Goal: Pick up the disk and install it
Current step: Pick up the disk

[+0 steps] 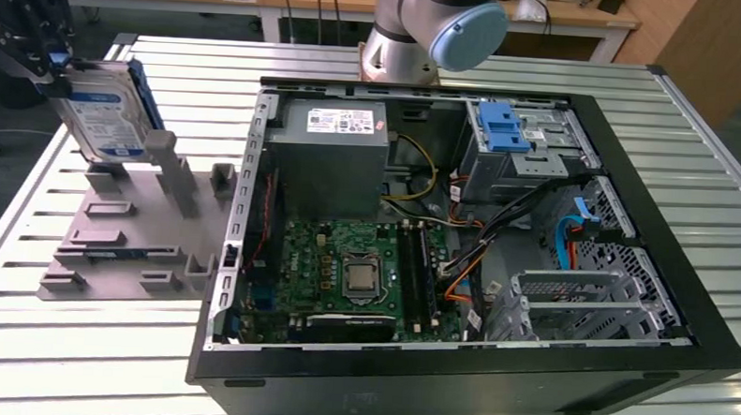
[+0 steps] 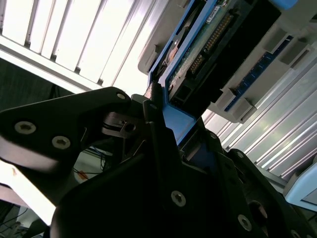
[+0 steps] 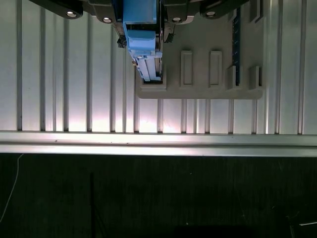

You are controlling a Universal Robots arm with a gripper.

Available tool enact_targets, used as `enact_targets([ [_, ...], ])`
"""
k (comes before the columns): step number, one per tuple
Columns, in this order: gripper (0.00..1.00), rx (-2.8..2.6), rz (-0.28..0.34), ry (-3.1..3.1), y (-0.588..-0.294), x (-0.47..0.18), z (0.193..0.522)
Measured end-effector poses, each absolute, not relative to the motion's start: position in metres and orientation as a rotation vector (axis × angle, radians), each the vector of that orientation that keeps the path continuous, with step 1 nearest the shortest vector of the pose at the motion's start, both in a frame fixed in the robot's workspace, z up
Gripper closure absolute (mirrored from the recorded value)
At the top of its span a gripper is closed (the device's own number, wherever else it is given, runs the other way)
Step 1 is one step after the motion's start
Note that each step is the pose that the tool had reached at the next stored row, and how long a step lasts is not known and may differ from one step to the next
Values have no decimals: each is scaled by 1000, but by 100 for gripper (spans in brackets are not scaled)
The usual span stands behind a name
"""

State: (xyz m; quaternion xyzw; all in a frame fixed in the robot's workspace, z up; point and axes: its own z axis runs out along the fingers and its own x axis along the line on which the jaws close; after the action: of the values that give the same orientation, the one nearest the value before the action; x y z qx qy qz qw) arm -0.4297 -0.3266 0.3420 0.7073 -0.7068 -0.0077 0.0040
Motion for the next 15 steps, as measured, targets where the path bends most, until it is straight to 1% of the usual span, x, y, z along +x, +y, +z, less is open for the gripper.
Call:
enact_targets([
  [15, 64, 2218, -26, -2216, -327, -430, 348],
])
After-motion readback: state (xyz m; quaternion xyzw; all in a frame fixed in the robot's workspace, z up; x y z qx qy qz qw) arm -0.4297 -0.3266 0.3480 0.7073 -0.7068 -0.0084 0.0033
